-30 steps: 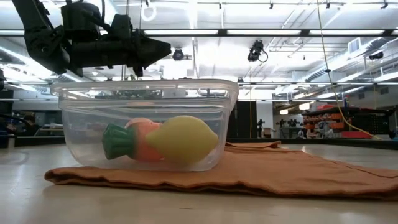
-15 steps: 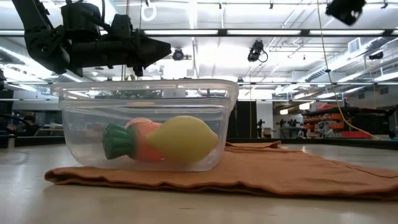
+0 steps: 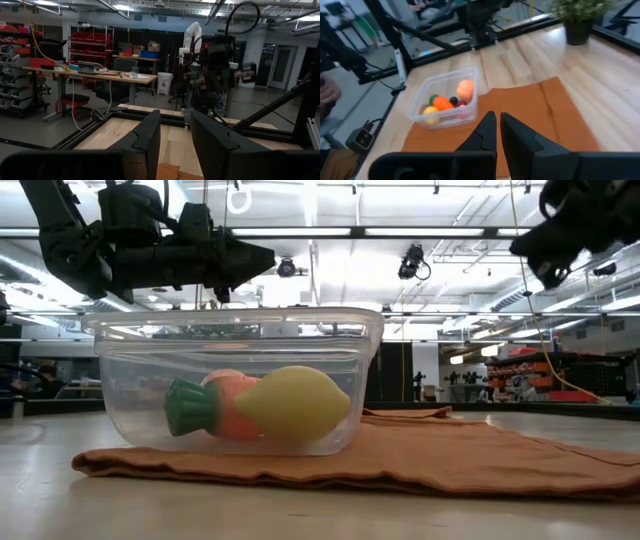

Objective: Pick and placing Produce into tupperware
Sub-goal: Return to Home Position

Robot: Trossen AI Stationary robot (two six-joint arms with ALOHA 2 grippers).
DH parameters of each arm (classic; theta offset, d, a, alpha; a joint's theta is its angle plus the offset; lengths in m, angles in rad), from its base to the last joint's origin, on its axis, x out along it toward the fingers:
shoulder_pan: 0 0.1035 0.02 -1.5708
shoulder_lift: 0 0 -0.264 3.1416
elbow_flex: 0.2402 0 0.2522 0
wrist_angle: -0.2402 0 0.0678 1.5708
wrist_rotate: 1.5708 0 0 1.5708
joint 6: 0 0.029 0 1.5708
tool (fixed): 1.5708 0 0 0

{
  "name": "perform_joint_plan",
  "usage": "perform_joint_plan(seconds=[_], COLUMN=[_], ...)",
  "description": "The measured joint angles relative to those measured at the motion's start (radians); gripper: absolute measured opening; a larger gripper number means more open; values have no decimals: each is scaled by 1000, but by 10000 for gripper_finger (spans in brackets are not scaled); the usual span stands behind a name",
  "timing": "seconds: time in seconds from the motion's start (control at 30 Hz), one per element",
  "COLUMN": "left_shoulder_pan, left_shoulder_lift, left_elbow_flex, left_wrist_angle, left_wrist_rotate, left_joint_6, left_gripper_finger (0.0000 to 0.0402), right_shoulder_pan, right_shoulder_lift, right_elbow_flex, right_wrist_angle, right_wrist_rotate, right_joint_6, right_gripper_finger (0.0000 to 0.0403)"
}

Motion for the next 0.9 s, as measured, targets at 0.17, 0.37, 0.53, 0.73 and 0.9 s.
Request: perform_joint_plan(seconds=[0.17, 0.37, 0.53, 0.73, 0.9], left_shoulder_pan=[0, 0, 0, 0, 0], left_shoulder_lift=[0, 0, 0, 0, 0], left_elbow_flex=[0, 0, 0, 0, 0], left_wrist_angle=[0, 0, 0, -7, -6], left_wrist_rotate=[0, 0, 0, 0, 0], left_joint_6=[0, 0, 0, 0, 2], left_gripper_finger=[113, 118, 117, 118, 118], right_shoulder_pan=[0, -2, -20, -56, -78], right_shoulder_lift=[-36, -62, -113, -185, -235], right_elbow_flex=[-141, -277, -355, -295, -239], right_wrist_angle=[146, 367, 485, 405, 305], right_wrist_rotate=[-12, -11, 6, -17, -17], right_joint_6=[20, -31, -77, -166, -179], right_gripper_finger=[0, 0, 0, 0, 0])
